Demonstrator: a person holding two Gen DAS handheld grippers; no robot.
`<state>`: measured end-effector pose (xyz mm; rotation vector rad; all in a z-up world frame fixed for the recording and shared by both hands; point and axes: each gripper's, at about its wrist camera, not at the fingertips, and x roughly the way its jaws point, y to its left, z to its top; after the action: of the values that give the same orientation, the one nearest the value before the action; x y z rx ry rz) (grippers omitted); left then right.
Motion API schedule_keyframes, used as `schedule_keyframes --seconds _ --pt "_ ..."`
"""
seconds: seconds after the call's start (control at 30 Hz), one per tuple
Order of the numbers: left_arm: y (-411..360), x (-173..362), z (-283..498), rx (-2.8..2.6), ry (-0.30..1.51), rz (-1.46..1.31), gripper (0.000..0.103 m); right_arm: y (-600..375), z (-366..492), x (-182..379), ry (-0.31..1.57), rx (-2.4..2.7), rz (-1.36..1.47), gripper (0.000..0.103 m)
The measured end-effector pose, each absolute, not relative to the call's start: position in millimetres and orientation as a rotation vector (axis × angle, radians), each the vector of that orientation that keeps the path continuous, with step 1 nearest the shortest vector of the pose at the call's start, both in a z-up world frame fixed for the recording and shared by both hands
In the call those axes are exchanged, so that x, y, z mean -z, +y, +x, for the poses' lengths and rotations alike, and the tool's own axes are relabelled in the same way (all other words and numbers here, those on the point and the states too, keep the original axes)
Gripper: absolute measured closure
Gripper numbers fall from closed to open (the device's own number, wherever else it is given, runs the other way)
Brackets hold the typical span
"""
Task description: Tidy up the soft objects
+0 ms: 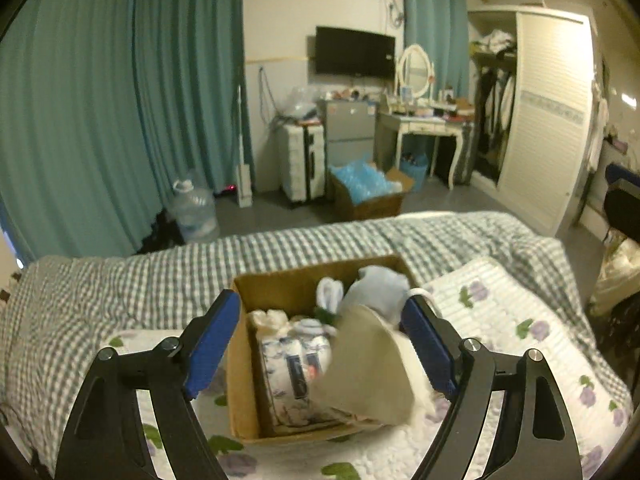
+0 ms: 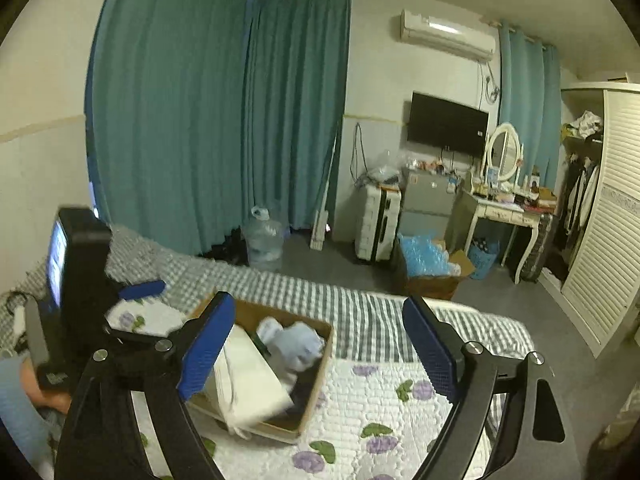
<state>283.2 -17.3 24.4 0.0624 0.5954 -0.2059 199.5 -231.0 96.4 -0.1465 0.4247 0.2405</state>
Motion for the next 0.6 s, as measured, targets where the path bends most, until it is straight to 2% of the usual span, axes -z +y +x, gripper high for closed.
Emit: schedule_keyframes --seconds 0.4,0.6 --pt "-10 11 307 0.186 0.658 0.102 0.019 -212 247 15 0.62 -0.338 -0.154 0.017" --pt "4 4 298 0.172 0.638 0.075 0.019 -204 246 20 0.631 -0.347 -0.153 0.017"
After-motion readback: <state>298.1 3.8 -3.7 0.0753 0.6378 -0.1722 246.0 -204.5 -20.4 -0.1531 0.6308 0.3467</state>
